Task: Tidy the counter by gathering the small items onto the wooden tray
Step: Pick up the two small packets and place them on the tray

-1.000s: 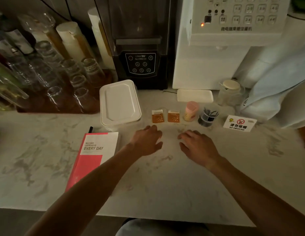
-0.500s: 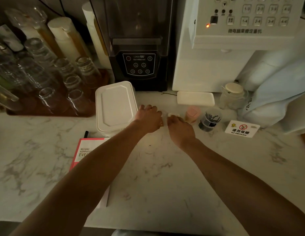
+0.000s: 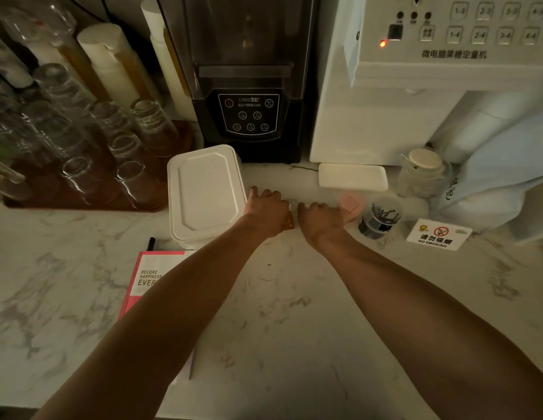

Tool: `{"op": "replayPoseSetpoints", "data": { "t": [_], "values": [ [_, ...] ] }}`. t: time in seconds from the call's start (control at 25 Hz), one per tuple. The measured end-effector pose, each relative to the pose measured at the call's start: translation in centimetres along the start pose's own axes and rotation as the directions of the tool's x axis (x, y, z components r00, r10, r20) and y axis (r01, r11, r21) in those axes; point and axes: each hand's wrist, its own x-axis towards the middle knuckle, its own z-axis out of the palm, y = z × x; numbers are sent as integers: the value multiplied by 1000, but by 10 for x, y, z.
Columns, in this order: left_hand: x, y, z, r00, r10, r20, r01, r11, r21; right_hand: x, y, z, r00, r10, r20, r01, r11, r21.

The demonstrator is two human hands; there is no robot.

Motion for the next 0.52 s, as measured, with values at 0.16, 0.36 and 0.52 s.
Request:
{"op": "replayPoseSetpoints", "data": {
  "t": [0.16,0.36,0.52],
  "values": [
    [2,3,0,1000,-12,-13,11,1000,-20,1,-2,-2,999,17,33,-18,999,41],
    [2,2,-3,999,-22,-43,20,999,-41,1,-3,-3,998,32,47,-36,997,72],
    [0,3,-5,998,-13,-65,10,999,-50,5,-4,-8,997,50,57,-59,985,163]
  ]
}}
